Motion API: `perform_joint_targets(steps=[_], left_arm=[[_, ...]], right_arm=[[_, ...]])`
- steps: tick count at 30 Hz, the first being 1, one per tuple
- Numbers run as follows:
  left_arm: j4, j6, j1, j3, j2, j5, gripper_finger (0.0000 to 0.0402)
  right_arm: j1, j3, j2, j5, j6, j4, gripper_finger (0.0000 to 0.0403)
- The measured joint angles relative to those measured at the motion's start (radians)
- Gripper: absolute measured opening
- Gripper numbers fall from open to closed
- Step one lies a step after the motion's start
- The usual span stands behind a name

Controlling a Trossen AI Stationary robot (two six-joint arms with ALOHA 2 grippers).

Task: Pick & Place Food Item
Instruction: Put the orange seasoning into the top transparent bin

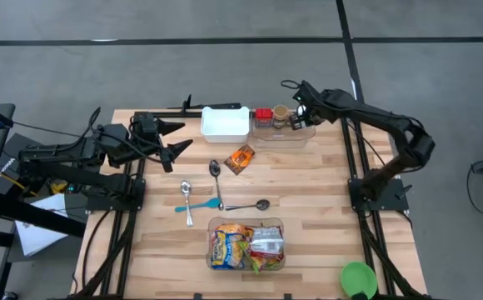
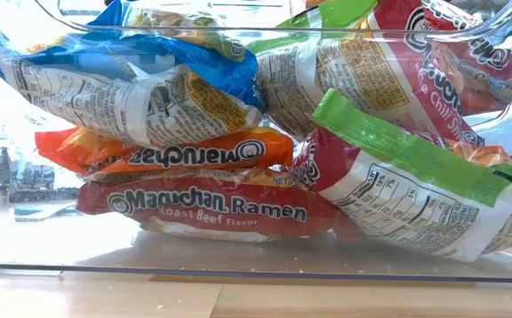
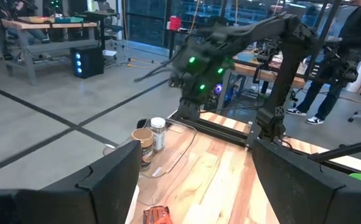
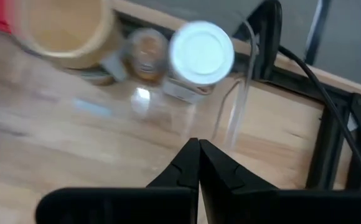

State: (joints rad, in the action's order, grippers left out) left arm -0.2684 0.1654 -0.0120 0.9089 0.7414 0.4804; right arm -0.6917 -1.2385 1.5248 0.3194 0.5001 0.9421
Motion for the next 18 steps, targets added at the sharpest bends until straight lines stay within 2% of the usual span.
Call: perform_joint_targets(steps=[5,13,18], left_arm=[[-0.007,-0.002,0.000,0.000,0.000,-0.019,0.0300],[-0.052,-0.009,0.000,0.000,0.001,-0.051,0.0300],[-0.056,-0.056,-0.010,0.000,0.023,-0.050,0.0300]], right_arm=[[0.081,0.000,-0.123,-0.030,0.015,-0.020,0.0000],[0.242,0.000,-0.238,-0.316,-0.064,-0.142,0.0015],[0.354,0.000,-0.230,-0.374,-0.035,-0.141,0.0050]])
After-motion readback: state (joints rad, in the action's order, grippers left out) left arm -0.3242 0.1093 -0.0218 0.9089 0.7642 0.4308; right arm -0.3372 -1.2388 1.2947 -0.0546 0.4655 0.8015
